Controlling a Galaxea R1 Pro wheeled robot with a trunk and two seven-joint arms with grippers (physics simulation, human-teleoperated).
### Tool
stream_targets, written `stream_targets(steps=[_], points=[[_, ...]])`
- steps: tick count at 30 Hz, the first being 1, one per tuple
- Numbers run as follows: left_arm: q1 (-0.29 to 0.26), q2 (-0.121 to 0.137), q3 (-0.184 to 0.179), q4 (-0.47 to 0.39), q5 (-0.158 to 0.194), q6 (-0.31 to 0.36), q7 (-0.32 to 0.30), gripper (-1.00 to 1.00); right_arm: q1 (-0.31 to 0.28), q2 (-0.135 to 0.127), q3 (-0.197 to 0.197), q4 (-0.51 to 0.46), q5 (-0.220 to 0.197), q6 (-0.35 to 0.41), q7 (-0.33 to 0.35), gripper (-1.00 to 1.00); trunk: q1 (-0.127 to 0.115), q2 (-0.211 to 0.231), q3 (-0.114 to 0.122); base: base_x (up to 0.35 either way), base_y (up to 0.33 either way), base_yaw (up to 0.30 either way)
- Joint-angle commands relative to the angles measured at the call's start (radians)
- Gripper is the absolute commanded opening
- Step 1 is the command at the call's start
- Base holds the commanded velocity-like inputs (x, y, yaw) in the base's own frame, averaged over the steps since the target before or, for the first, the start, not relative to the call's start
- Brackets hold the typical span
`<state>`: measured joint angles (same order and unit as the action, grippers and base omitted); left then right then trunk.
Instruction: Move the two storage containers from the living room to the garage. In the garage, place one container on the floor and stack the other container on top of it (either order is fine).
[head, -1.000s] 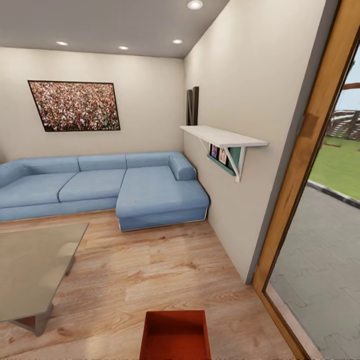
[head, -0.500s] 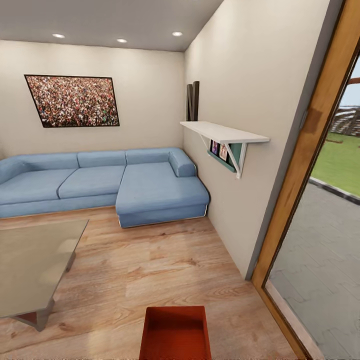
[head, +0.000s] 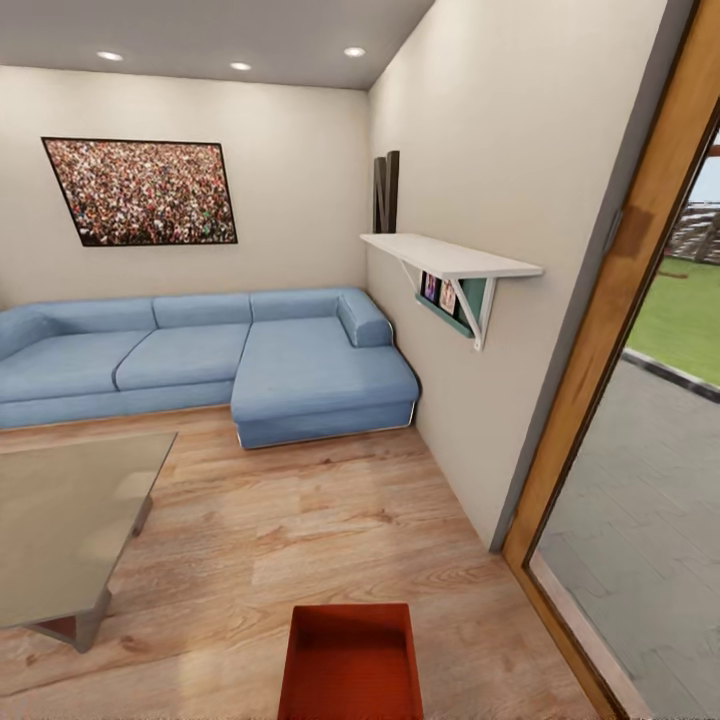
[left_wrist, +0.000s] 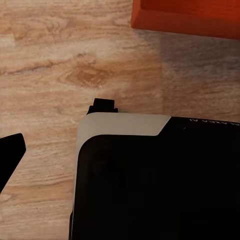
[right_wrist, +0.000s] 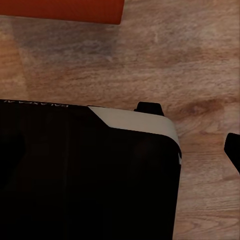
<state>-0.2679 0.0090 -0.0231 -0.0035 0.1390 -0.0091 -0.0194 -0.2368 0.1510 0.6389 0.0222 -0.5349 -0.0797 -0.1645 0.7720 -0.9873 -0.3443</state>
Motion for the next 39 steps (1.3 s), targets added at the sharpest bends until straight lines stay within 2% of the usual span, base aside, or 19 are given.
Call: stream_targets(steps=[1, 39], points=[[-0.001, 0.000, -0.003, 0.000, 0.010, -0.001, -0.002, 1.00, -0.001, 0.001, 0.008, 0.002, -0.010, -0.005, -0.001, 1.00, 0.000, -0.001, -0.003, 0.000, 0.000, 0.000], [-0.001, 0.000, -0.003, 0.000, 0.010, -0.001, -0.001, 1.00, -0.001, 0.000, 0.008, 0.002, -0.010, -0.005, -0.001, 1.00, 0.000, -0.001, -0.064, 0.000, 0.000, 0.000]])
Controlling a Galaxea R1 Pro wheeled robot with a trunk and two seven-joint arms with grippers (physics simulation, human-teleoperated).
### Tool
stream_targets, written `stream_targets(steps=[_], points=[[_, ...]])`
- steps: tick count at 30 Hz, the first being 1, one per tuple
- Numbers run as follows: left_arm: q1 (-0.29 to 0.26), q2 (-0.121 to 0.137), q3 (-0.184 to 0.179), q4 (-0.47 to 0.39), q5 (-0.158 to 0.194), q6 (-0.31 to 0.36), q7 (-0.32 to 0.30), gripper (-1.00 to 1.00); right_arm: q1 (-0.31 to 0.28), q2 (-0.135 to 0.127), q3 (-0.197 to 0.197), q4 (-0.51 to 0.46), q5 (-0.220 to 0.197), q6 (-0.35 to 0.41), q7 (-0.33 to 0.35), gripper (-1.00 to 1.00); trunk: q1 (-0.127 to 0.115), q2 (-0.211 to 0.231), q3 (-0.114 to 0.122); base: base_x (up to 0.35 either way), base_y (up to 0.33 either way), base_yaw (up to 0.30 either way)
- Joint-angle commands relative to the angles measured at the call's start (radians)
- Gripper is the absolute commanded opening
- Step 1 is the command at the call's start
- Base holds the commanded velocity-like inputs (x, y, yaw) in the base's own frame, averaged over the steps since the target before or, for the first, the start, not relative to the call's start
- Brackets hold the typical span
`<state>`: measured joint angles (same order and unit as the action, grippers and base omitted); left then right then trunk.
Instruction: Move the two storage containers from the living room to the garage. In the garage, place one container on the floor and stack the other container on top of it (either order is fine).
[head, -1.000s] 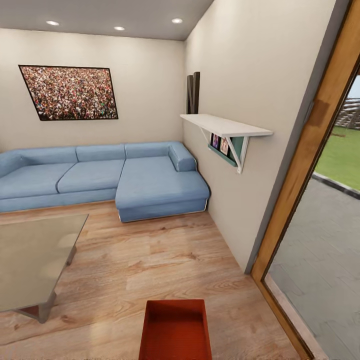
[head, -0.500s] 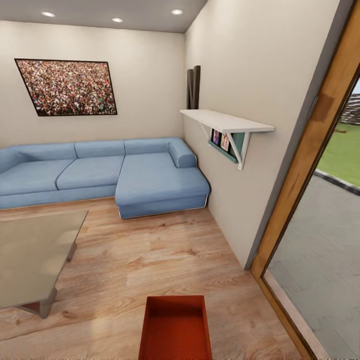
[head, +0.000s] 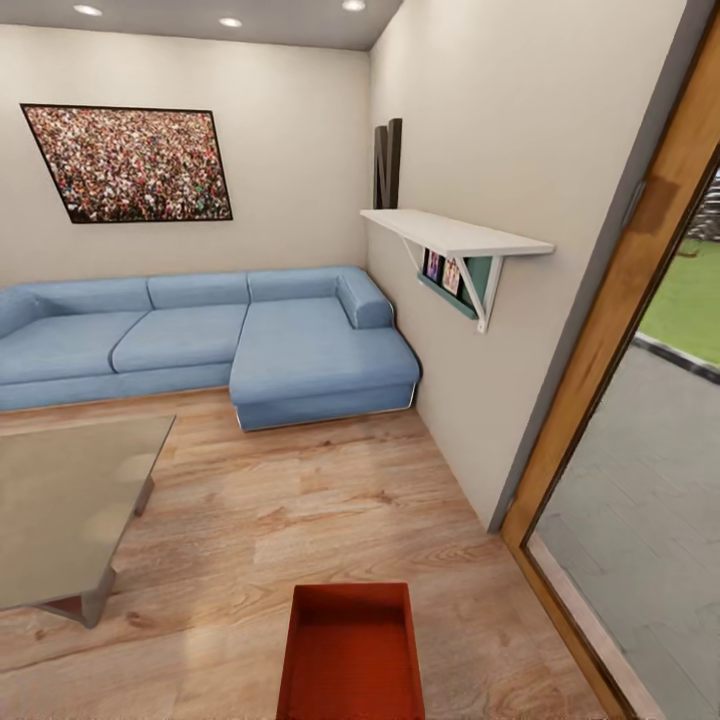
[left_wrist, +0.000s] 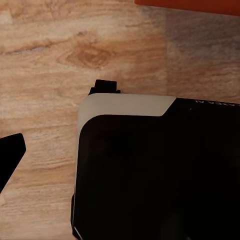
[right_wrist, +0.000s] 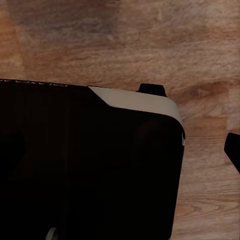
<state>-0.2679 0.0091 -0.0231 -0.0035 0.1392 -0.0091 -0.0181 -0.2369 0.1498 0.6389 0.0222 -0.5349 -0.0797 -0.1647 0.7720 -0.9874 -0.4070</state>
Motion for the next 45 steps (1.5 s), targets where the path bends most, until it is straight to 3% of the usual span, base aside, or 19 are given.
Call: stream_targets(steps=[1, 45], points=[[-0.001, 0.000, -0.003, 0.000, 0.010, -0.001, -0.002, 1.00, -0.001, 0.001, 0.008, 0.002, -0.010, -0.005, -0.001, 1.00, 0.000, -0.001, -0.003, 0.000, 0.000, 0.000], [-0.001, 0.000, -0.003, 0.000, 0.010, 0.000, -0.002, 1.00, -0.001, 0.001, 0.008, 0.002, -0.010, -0.005, -0.001, 1.00, 0.000, -0.001, -0.073, 0.000, 0.000, 0.000]])
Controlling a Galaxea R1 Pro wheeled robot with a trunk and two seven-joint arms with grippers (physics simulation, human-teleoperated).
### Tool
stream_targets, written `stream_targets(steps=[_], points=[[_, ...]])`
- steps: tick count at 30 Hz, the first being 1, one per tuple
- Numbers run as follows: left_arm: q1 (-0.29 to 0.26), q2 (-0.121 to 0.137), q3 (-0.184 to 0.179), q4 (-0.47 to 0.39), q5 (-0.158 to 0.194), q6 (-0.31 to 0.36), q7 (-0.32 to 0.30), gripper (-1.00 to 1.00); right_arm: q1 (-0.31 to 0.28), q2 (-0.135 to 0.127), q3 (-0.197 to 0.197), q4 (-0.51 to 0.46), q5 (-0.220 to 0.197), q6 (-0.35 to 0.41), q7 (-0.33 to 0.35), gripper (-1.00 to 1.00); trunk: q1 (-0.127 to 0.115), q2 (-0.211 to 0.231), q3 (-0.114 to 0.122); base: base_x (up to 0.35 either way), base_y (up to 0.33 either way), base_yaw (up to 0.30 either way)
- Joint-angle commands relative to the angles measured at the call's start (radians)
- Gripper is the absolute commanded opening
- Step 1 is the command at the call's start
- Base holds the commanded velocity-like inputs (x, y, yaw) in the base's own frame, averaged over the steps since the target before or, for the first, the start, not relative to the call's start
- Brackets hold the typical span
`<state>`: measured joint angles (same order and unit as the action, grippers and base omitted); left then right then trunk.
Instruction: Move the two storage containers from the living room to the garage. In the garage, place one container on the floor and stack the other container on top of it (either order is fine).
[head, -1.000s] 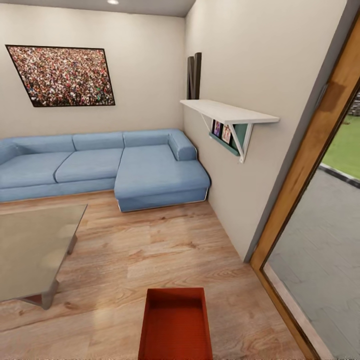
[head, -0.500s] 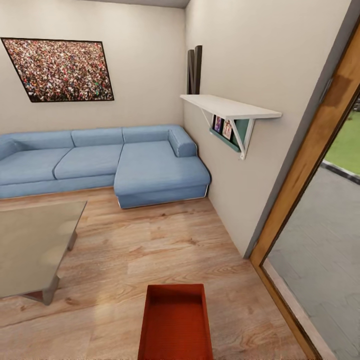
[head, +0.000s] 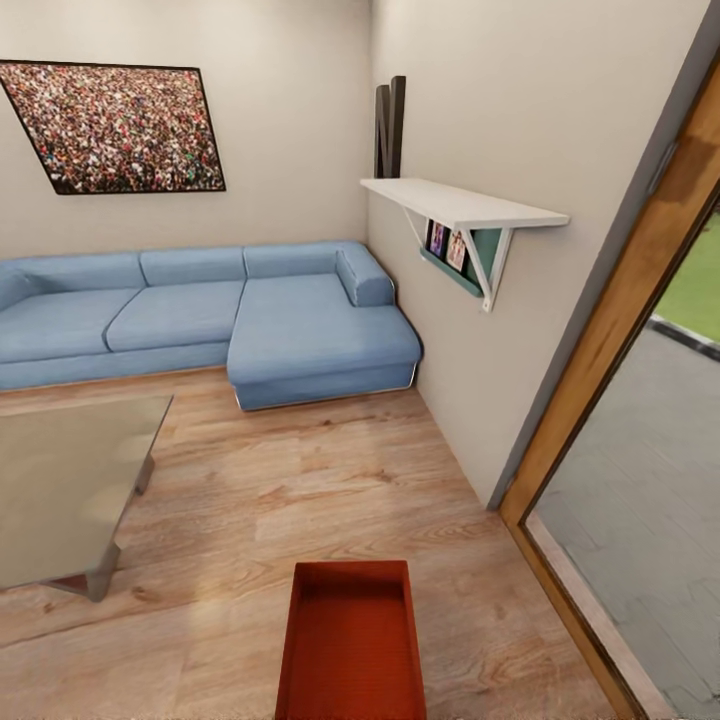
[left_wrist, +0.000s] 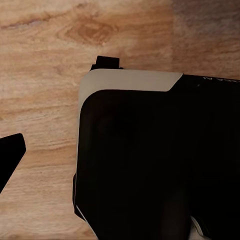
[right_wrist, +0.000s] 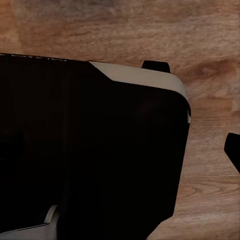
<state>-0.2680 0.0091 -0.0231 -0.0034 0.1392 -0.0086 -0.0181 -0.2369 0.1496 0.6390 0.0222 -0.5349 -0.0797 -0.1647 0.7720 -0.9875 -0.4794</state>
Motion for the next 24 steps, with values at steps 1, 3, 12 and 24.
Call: stream_targets(steps=[1, 3, 12, 24], points=[[0.000, 0.000, -0.003, 0.000, 0.010, -0.002, -0.002, 1.00, -0.001, 0.001, 0.009, 0.002, -0.010, -0.005, -0.001, 1.00, 0.000, -0.001, -0.003, 0.000, 0.000, 0.000], [0.000, 0.000, -0.003, 0.000, 0.010, -0.002, -0.002, 1.00, -0.001, 0.001, 0.009, 0.002, -0.010, -0.005, -0.001, 1.00, 0.000, -0.001, -0.006, 0.000, 0.000, 0.000], [0.000, 0.000, -0.003, 0.000, 0.010, -0.001, -0.002, 1.00, -0.001, 0.001, 0.009, 0.002, -0.010, -0.005, -0.001, 1.00, 0.000, -0.001, -0.020, 0.000, 0.000, 0.000], [0.000, 0.000, -0.003, 0.000, 0.010, -0.001, -0.002, 1.00, -0.001, 0.001, 0.010, 0.002, -0.010, -0.005, -0.001, 1.00, 0.000, -0.001, -0.039, 0.000, 0.000, 0.000]])
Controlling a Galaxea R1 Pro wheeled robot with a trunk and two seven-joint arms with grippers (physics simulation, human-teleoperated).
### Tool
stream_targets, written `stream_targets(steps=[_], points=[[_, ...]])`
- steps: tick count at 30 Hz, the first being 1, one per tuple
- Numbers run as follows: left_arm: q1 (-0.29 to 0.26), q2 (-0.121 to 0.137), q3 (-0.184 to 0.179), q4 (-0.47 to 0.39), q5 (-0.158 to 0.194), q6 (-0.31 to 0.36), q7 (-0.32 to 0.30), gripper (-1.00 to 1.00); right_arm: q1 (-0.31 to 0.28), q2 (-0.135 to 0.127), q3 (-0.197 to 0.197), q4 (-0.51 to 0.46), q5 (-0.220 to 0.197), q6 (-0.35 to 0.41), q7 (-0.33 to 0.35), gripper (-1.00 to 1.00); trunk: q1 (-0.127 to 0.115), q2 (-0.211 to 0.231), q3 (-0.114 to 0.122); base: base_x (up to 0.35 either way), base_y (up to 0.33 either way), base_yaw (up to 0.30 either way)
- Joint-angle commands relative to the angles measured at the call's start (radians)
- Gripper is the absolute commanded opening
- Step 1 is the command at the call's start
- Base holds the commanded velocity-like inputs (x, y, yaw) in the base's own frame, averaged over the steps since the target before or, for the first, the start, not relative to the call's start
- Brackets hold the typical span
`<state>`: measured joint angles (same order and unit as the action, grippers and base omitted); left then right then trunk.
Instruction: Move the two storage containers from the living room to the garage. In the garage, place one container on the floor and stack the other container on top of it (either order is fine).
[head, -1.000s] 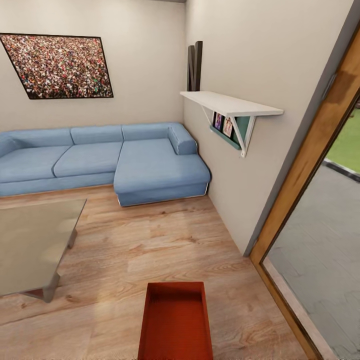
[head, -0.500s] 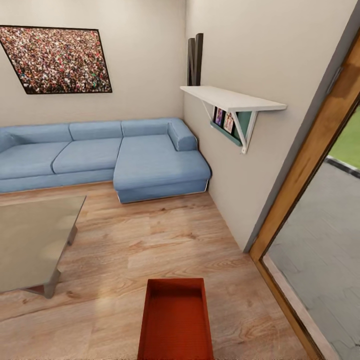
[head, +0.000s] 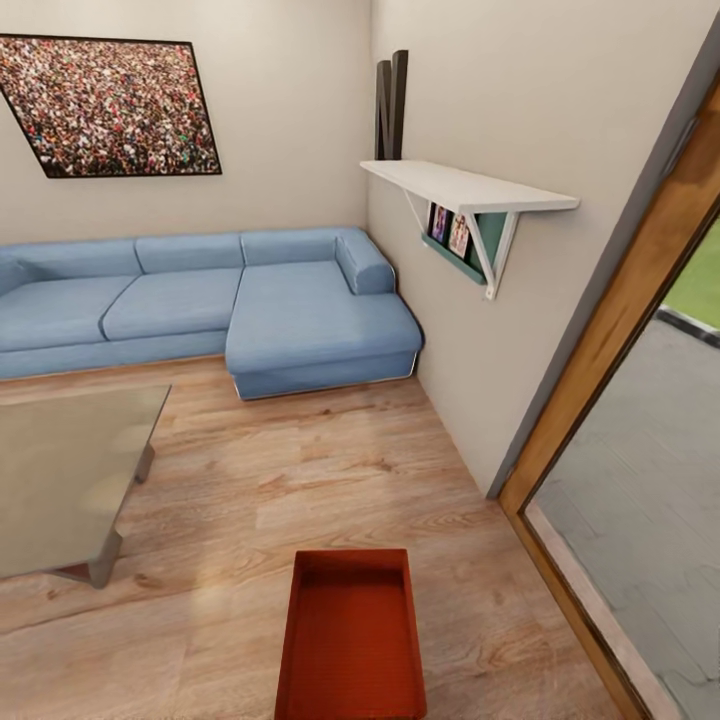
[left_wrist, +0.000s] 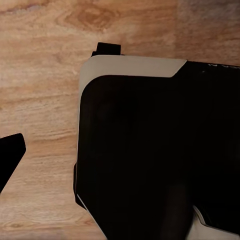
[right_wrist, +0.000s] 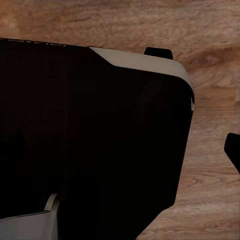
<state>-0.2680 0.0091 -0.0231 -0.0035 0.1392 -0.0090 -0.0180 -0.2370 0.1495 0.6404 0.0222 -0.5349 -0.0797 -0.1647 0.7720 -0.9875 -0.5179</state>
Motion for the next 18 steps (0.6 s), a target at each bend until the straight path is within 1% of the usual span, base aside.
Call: stream_targets(steps=[1, 18], points=[[0.000, 0.000, -0.003, 0.000, 0.010, -0.001, -0.002, 1.00, -0.001, 0.001, 0.008, 0.002, -0.010, -0.005, -0.001, 1.00, 0.000, -0.001, -0.003, 0.000, 0.000, 0.000], [0.000, 0.000, -0.003, 0.000, 0.010, -0.001, -0.002, 1.00, -0.001, 0.001, 0.008, 0.002, -0.010, -0.005, -0.001, 1.00, 0.000, -0.001, -0.030, 0.000, 0.000, 0.000]])
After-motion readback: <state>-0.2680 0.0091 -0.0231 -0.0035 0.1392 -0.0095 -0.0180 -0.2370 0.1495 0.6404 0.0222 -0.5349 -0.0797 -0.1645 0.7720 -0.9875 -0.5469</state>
